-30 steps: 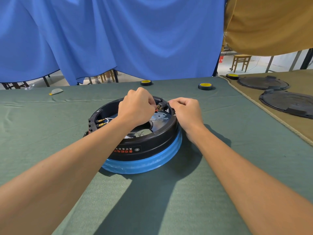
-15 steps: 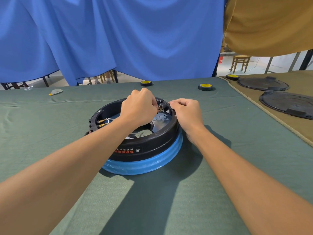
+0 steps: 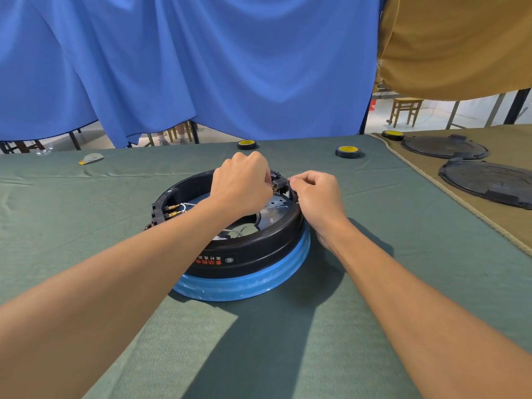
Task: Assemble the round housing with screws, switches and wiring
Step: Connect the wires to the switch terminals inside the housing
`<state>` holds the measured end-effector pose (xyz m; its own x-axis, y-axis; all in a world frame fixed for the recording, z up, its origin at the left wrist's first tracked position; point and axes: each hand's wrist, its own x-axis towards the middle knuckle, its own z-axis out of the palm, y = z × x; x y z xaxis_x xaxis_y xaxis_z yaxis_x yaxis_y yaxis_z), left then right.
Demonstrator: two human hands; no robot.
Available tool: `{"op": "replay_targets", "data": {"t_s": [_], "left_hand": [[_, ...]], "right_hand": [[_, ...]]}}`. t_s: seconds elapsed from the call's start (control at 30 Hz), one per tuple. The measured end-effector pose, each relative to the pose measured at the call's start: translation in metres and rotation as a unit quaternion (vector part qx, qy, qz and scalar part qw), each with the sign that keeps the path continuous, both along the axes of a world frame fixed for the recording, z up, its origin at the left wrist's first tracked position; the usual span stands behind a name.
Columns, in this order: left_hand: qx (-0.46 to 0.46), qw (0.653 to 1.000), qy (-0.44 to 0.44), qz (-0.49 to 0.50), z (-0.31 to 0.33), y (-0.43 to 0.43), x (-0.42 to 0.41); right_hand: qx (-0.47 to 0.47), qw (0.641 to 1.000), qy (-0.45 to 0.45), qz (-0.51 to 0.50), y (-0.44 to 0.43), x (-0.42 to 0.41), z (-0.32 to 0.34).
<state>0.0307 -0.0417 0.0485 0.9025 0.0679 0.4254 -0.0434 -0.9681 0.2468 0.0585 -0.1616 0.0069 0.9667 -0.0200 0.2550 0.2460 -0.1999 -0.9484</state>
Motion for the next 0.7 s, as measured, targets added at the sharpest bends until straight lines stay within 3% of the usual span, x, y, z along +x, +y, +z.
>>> {"op": "replay_targets", "data": {"t_s": [0.2, 0.3, 0.37, 0.47, 0.53, 0.7], "left_hand": [[0.002, 1.0, 0.004, -0.005, 0.0, -0.001, 0.006], [0.018, 1.0, 0.001, 0.004, -0.002, 0.002, 0.008], [0.024, 1.0, -0.003, 0.017, -0.002, 0.004, 0.01], [0.01, 1.0, 0.003, 0.029, 0.001, 0.007, 0.014], [-0.014, 1.0, 0.009, 0.027, 0.004, 0.009, 0.016], [-0.052, 0.998, -0.021, 0.01, 0.012, 0.018, 0.007]], "right_hand": [[-0.022, 1.0, -0.005, -0.007, -0.001, 0.001, 0.0], [-0.127, 0.992, -0.011, 0.013, -0.005, -0.001, 0.008], [-0.221, 0.969, -0.02, 0.105, -0.018, -0.005, 0.018], [-0.282, 0.912, 0.022, 0.297, -0.039, -0.014, 0.031], [-0.328, 0.883, 0.026, 0.334, -0.045, -0.016, 0.03], [-0.299, 0.915, -0.045, 0.269, -0.033, -0.009, 0.018]]}}
